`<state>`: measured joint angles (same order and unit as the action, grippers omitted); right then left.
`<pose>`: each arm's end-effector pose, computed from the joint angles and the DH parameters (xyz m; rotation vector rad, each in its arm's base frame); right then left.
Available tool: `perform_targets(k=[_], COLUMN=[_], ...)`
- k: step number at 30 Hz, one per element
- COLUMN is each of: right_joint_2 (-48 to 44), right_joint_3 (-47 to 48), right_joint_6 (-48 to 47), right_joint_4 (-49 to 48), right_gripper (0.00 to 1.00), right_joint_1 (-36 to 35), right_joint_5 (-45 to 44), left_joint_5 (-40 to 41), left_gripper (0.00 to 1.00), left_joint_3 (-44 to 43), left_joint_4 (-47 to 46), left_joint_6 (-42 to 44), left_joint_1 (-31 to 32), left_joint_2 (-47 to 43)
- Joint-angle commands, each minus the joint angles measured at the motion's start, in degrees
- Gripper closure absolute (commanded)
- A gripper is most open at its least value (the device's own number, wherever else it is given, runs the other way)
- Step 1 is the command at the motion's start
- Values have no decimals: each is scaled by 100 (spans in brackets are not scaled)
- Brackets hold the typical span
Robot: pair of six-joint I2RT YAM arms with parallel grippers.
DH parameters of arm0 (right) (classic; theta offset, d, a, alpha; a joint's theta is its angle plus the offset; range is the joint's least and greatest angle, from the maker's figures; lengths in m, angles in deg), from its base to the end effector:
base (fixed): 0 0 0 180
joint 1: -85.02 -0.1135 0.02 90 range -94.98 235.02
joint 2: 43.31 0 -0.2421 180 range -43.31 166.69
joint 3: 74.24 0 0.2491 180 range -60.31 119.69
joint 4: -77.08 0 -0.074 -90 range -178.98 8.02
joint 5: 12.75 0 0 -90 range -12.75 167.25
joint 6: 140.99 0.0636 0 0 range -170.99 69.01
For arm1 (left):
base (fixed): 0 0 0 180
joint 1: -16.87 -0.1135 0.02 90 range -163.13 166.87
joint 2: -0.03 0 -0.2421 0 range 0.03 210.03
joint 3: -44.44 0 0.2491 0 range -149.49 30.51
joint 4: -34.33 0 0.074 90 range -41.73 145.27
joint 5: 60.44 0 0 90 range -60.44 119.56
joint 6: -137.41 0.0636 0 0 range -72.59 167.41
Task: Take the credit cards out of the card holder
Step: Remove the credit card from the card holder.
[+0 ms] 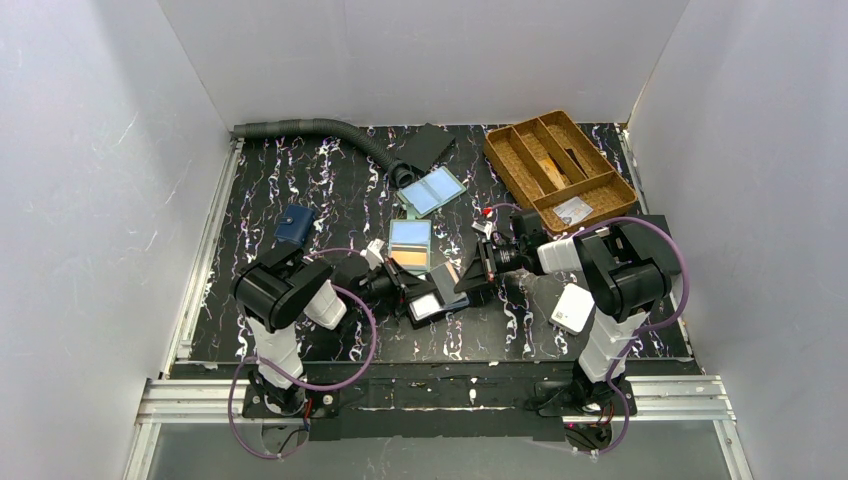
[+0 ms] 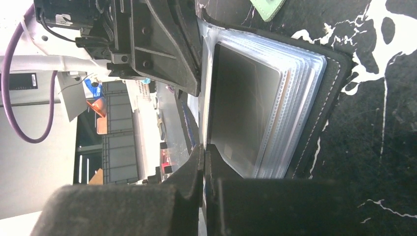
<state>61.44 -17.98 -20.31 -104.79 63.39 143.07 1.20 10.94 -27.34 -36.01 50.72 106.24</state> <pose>0.2718 0.1702 0.0884 -0.4207 2.4077 1.7901 0.2233 -0.1862 0.0832 -0.4924 2.1283 -1.7856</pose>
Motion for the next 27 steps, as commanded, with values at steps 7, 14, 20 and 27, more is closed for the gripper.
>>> perform_targets(k=[7, 14, 20, 27], right_joint_2=[104, 163, 145, -65], right_joint_3=[338, 446, 533, 908], right_joint_6=[-1066, -1447, -1682, -2622], right_joint_4=[1148, 1566, 1870, 2699], right_gripper=[89, 91, 90, 73], right_joint_1=[-31, -9, -8, -7], right_joint_5=[-549, -921, -1077, -1108], left_joint_5=[-281, -414, -463, -500], left_gripper=[100, 100, 100, 100], left_joint_3=[358, 662, 898, 962], left_joint_4=[-516, -509, -426, 691], left_joint_6=[179, 294, 410, 885], left_joint_1=[-214, -270, -351, -361], left_joint_2=[-39, 95, -159, -1212])
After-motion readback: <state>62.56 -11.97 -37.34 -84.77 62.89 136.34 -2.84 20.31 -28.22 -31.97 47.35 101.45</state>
